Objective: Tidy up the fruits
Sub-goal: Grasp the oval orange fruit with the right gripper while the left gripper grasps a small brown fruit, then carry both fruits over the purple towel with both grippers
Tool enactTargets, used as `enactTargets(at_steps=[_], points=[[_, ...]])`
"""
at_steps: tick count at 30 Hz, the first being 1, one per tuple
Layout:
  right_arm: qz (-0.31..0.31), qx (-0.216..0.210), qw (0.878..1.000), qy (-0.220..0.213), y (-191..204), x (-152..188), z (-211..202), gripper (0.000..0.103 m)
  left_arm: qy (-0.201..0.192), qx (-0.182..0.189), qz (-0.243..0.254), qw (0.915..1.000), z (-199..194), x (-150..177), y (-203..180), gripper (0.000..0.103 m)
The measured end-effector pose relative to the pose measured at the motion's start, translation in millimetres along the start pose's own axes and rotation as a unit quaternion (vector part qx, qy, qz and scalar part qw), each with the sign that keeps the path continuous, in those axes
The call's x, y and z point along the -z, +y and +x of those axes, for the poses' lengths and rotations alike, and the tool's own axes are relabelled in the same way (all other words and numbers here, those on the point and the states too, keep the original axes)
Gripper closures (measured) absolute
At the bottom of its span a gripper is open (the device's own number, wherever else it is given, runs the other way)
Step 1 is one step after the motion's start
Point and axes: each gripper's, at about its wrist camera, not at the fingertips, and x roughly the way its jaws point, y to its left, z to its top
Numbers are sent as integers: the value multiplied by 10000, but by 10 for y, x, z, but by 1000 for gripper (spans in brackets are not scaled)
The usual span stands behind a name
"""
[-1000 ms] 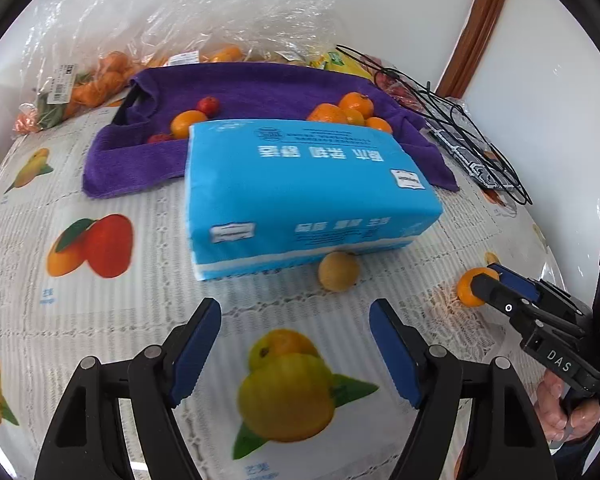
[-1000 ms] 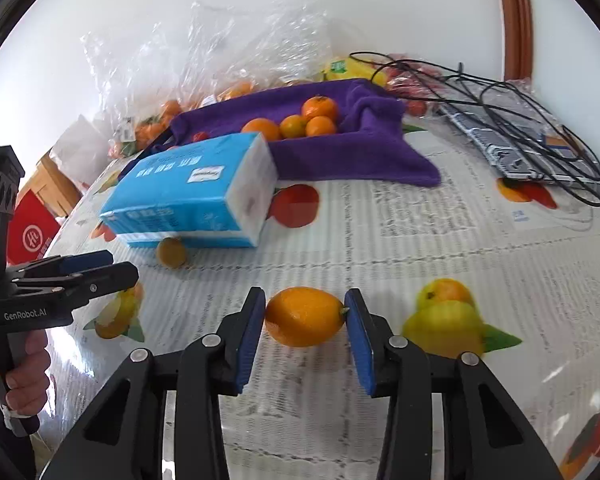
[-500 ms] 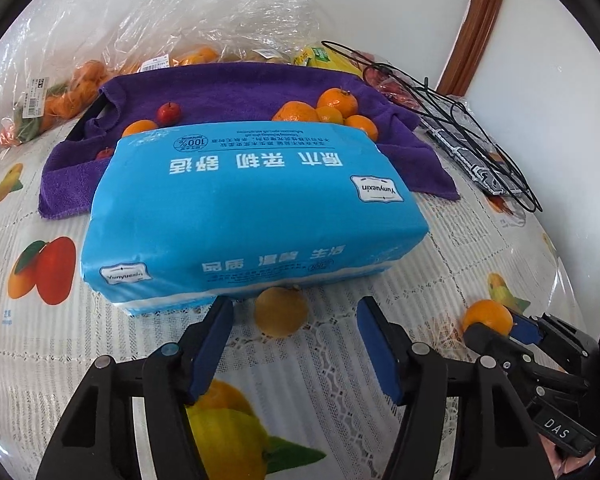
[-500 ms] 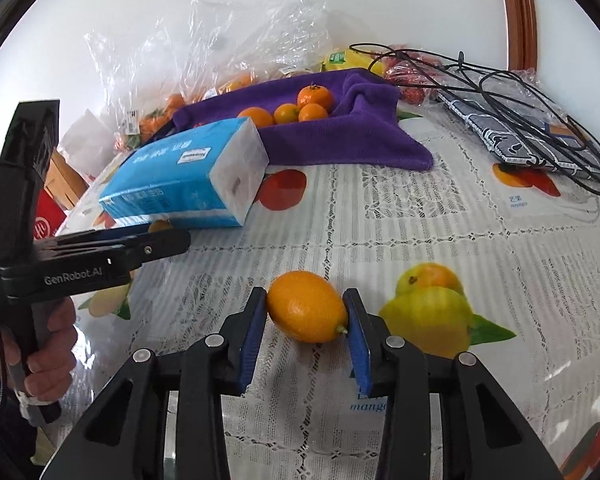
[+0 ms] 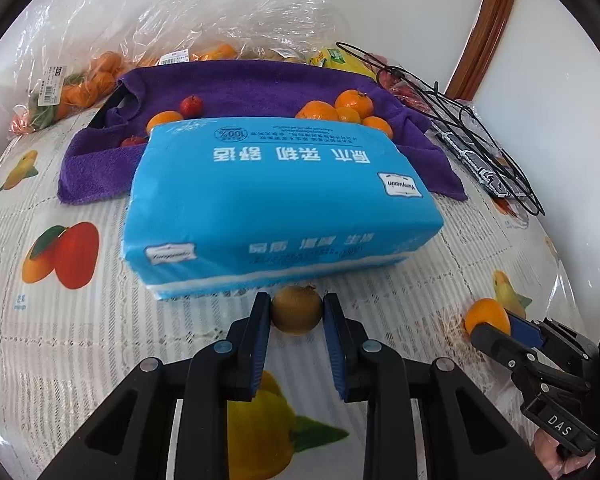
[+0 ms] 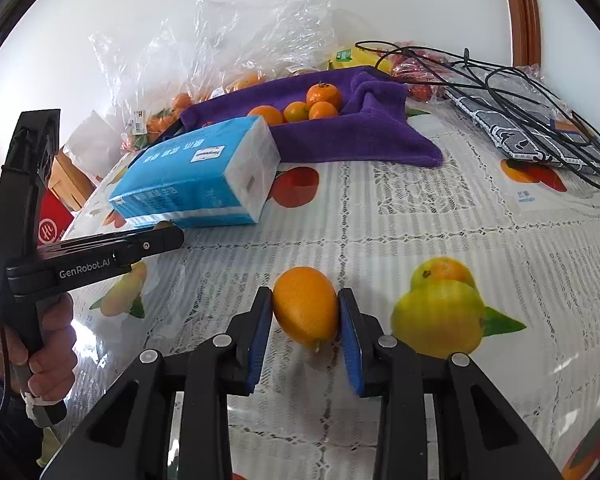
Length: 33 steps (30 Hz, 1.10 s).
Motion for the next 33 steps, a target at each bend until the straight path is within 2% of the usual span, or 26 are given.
enactTargets(at_steps=[13,21,33], points=[[-75,155,9998,50,289,50,20,70,-56,63,-216,9997,-311,180,242,78],[-53,253,9997,12,310,84,33,71,-130,108,-214,9996,-444,238,304,78],[-73,103,9999,32,421,122,-26,71,-170,233,-109,9995,-512,239,236,78]])
